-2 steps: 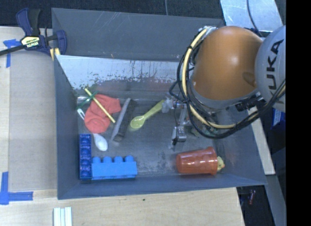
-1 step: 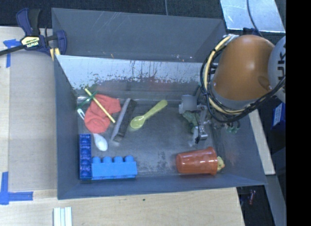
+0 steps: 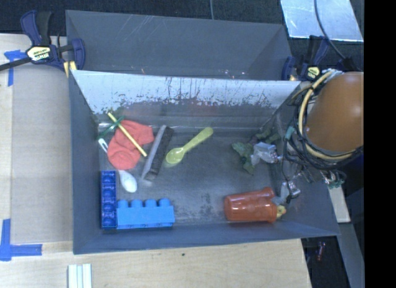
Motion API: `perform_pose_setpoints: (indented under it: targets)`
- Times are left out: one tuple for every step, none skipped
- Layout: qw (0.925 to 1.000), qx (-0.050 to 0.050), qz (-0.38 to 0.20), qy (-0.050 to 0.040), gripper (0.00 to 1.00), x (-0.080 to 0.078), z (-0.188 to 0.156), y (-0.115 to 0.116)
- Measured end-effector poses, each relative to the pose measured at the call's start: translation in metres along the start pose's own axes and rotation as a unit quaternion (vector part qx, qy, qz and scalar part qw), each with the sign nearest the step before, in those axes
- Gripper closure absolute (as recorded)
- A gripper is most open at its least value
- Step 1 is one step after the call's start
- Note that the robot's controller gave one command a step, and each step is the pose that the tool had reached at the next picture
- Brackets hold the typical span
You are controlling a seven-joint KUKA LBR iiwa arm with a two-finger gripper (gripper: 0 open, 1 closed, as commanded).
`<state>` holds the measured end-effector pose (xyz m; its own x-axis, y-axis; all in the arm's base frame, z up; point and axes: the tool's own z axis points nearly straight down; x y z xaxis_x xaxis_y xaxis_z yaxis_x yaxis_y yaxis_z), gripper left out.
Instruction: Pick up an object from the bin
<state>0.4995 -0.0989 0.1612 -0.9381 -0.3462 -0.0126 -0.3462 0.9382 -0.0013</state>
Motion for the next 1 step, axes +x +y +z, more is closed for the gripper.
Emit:
perform_pose_setpoints:
  targets:
    - [1.0, 0.0, -0.001, 0.0038, 0.0, -0.0018, 0.0295, 0.0242]
